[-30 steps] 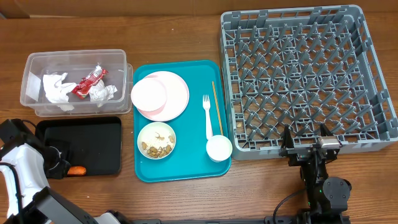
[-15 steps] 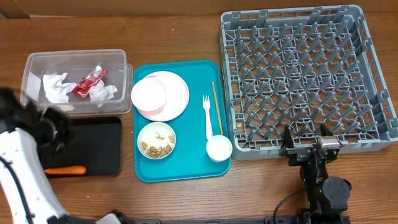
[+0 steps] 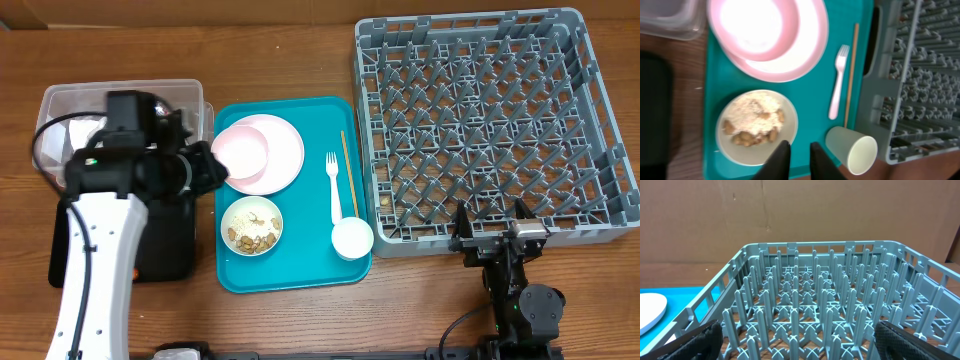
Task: Sort waste into correct bins and load items into the dishwasher
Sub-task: 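Return the left gripper to the bowl of rice and peanuts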
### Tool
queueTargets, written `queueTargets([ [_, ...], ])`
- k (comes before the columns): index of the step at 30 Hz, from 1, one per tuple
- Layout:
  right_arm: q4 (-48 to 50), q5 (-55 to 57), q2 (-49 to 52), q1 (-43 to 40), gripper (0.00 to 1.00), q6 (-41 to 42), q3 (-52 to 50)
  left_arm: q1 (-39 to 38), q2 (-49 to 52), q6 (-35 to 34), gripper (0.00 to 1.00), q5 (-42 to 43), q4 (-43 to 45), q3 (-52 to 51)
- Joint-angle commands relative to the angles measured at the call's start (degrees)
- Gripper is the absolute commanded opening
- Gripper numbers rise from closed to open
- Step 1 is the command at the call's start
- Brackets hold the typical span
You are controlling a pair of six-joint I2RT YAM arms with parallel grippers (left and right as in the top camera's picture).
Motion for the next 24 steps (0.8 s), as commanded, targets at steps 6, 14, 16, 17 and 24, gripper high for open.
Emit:
queueTargets([
  [6, 0.4, -0.1, -0.6, -0.2, 1.0, 0.0, -0.6, -13.5, 0.2, -6.5, 0.05, -10.5, 0.8, 1.0],
  [14, 0.4, -0.1, -0.6, -0.2, 1.0, 0.0, -0.6, -25.0, 4.9, -12.2, 0.11, -22.0, 0.7, 1.0],
  [16, 0.4, -0.1, -0.6, -0.2, 1.0, 0.0, -0.6, -26.5, 7.1, -12.8, 0.13, -22.8, 0.7, 1.0],
  [17, 0.4, -0.1, -0.6, -0.2, 1.0, 0.0, -0.6, -27.0, 8.3, -12.9, 0.13, -22.8, 0.8, 1.0],
  [24, 0.4, -0.1, -0.6, -0.2, 1.0, 0.0, -0.6, -27.7, 18.3, -12.9, 0.04, -22.6, 0.9, 1.0],
])
